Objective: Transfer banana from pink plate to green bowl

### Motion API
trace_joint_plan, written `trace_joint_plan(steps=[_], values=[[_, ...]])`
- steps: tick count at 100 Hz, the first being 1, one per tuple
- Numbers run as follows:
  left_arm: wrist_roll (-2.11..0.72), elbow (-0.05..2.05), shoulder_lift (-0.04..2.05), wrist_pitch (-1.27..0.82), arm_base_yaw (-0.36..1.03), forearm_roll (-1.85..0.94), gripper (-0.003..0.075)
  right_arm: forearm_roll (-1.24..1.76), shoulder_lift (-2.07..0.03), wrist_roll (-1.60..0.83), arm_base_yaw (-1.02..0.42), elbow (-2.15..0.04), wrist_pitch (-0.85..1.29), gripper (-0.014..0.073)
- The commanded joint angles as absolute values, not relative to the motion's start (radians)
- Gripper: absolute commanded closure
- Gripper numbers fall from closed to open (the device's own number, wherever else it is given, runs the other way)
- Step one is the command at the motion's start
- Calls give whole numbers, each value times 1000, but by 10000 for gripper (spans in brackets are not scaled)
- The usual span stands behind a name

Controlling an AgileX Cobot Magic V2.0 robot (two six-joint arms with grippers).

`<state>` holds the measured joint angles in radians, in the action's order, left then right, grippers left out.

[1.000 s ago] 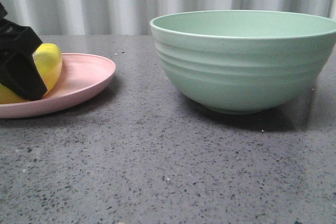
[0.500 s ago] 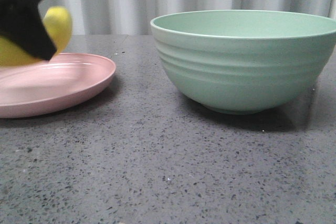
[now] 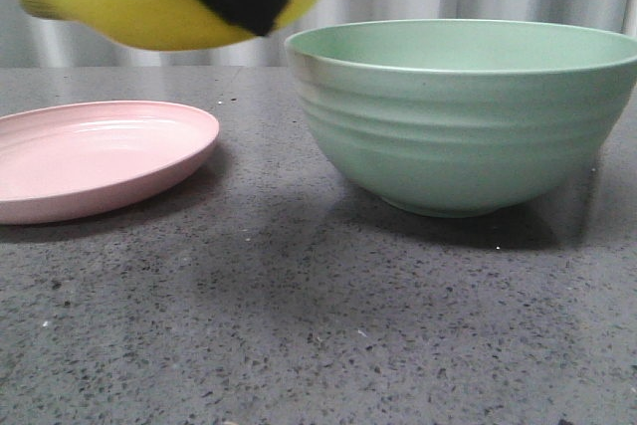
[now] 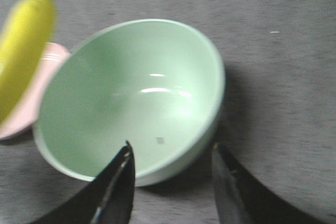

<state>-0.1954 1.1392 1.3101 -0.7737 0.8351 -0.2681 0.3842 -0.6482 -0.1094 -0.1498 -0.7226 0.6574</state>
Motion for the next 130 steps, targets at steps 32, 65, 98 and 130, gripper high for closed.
trace_joint_plan(steps=[32, 65, 98, 130], values=[[-197, 1174, 1298, -666, 993, -307, 741, 574, -918, -123, -388, -789, 349, 186], [-197, 1174, 1298, -668, 993, -316, 741, 641, -1086, -123, -472, -914, 306, 186], [-197, 1174, 1298, -668, 993, -316, 740, 645, -1167, -123, -477, -951, 332, 190], [-197, 1174, 1298, -668, 993, -316, 601, 645, -1167, -123, -477, -951, 351, 664]])
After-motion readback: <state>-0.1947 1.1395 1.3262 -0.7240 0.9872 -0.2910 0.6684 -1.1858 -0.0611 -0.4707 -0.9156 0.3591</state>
